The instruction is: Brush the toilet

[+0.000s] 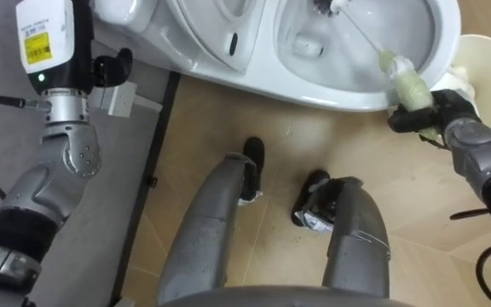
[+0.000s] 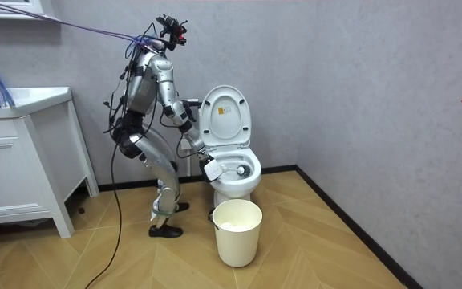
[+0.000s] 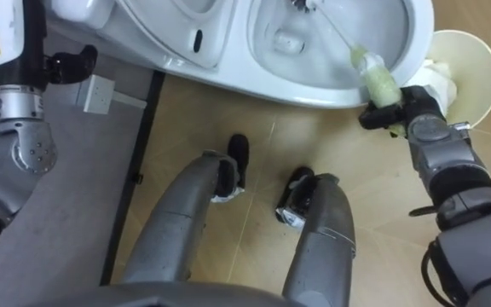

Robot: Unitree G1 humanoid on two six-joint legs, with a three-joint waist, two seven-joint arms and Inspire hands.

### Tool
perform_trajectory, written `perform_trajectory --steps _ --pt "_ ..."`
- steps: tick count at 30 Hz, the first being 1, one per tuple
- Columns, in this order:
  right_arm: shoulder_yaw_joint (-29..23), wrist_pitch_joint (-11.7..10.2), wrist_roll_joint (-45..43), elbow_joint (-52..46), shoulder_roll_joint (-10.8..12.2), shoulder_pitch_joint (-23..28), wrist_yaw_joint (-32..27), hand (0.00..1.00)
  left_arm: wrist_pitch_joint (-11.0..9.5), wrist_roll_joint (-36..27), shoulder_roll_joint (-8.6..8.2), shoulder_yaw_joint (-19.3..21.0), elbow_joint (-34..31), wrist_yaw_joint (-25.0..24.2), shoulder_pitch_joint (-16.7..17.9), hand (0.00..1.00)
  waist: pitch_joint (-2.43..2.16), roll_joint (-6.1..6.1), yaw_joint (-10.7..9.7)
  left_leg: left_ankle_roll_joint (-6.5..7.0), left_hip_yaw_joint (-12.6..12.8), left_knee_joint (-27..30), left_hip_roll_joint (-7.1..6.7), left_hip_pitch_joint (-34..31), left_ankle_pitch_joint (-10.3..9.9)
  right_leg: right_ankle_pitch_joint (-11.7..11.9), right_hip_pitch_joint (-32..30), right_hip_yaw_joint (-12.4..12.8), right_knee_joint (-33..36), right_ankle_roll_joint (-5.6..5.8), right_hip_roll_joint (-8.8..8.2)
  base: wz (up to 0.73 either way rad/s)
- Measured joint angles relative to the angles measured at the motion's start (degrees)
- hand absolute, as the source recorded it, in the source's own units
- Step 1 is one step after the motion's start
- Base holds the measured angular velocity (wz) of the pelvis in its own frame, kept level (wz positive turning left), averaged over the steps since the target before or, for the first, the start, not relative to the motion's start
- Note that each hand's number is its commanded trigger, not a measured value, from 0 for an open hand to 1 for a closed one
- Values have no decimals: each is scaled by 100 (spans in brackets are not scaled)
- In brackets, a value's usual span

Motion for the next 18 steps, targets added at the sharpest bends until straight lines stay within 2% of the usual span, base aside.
perform_trajectory --steps 4,8,10,13,14,15,18 --pt "-5 -71 -230 144 10 -2 57 100 21 76 0 -1 35 -14 -4 0 -3 8 17 22 -20 0 -10 5 17 33 35 -40 -29 18 -14 0" --pt "-124 -334 -1048 442 10 -20 129 100 147 204 0 -1 33 -182 43 0 -6 32 80 36 -32 -8 -1 6 25 50 52 -61 -78 65 -2 -2" --pt "-107 -375 -1412 515 6 0 160 100 199 217 1 -1 17 -238 31 0 -5 54 124 13 -70 -16 1 11 14 50 87 -106 -126 65 7 0" --pt "103 -446 -2491 675 -23 14 268 100 265 276 0 -69 -6 -372 20 0 -7 97 223 12 -95 -20 -14 83 8 20 196 -146 -146 93 1 8" --pt "181 -446 -2924 677 -78 17 344 100 281 269 0 -133 -5 -460 8 0 -31 166 272 9 -137 -50 -16 91 8 18 242 -214 -205 82 7 9" --pt "257 -445 -3351 675 -143 14 361 100 287 265 0 -152 -2 -550 -9 0 -30 210 318 6 -158 -67 -14 115 14 28 291 -259 -243 81 7 7" --pt "388 -396 -4332 673 -237 -48 353 100 301 253 -10 -204 34 -703 -18 0 -29 212 421 18 -120 -147 2 250 21 33 371 -200 -297 91 33 -5"
